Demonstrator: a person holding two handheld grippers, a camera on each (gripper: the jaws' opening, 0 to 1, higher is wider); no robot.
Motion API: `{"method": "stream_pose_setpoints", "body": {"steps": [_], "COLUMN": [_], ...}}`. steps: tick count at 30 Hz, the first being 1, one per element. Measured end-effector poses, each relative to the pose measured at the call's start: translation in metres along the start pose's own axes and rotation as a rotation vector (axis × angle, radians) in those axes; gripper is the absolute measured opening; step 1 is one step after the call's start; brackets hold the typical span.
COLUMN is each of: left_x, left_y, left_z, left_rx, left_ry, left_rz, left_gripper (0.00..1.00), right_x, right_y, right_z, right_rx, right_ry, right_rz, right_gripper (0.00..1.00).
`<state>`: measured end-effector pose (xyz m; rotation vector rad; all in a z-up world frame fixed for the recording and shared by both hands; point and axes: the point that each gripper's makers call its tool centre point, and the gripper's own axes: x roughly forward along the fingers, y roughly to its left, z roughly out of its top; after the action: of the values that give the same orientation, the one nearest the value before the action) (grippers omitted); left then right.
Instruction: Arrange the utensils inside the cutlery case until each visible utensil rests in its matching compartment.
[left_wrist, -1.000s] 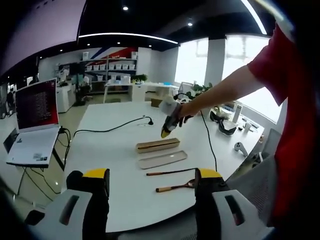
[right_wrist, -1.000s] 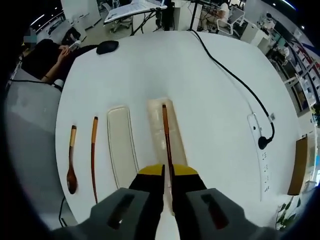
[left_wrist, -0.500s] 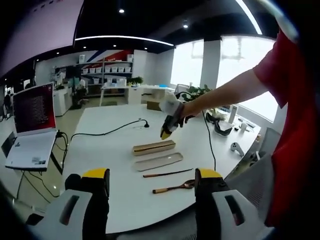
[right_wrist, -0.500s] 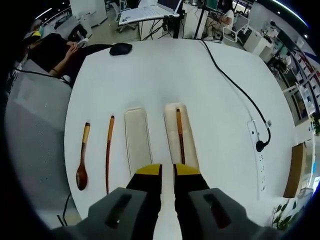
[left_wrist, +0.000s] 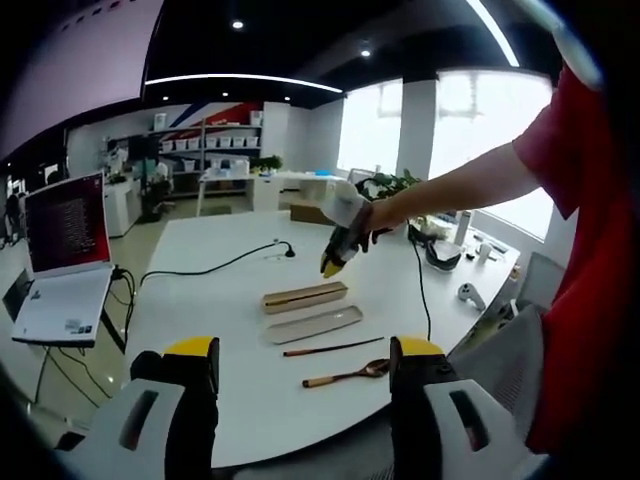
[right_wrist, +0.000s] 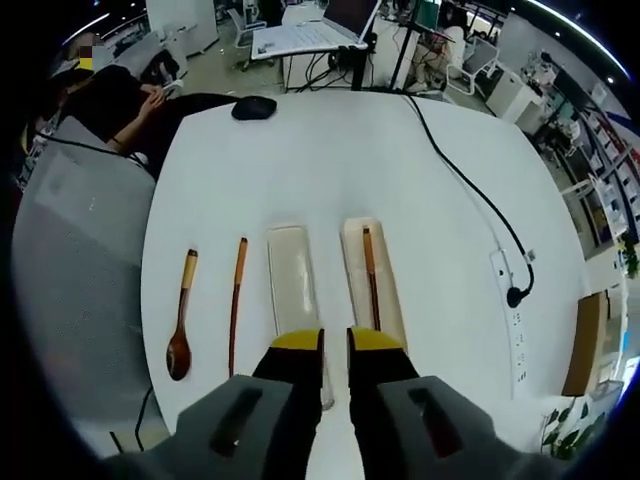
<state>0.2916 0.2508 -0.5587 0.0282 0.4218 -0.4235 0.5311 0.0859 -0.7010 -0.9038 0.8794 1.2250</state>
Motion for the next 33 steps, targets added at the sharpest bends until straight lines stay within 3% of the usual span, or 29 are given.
{"method": "stream_pose_setpoints", "body": {"steps": [11, 33], "left_x": [-0.002, -0.009], "left_y": [-0.005, -0.002], "left_z": [-0.001, -0.009], "left_rx": [0.012, -0.001], "left_ry": [0.007, 0.014], "left_rz": [-0.005, 0.019], "left_gripper": [0.7, 0.7], "right_x": [-0.005, 0.032], "right_y": [0.015, 0.045], "right_z": [0.001, -0.011], "right_rx": [-0.031, 0.046], "right_ry": [-0.011, -0.016], "right_rz": [0.013, 0.042], "right_gripper": [0.07, 0.06]}}
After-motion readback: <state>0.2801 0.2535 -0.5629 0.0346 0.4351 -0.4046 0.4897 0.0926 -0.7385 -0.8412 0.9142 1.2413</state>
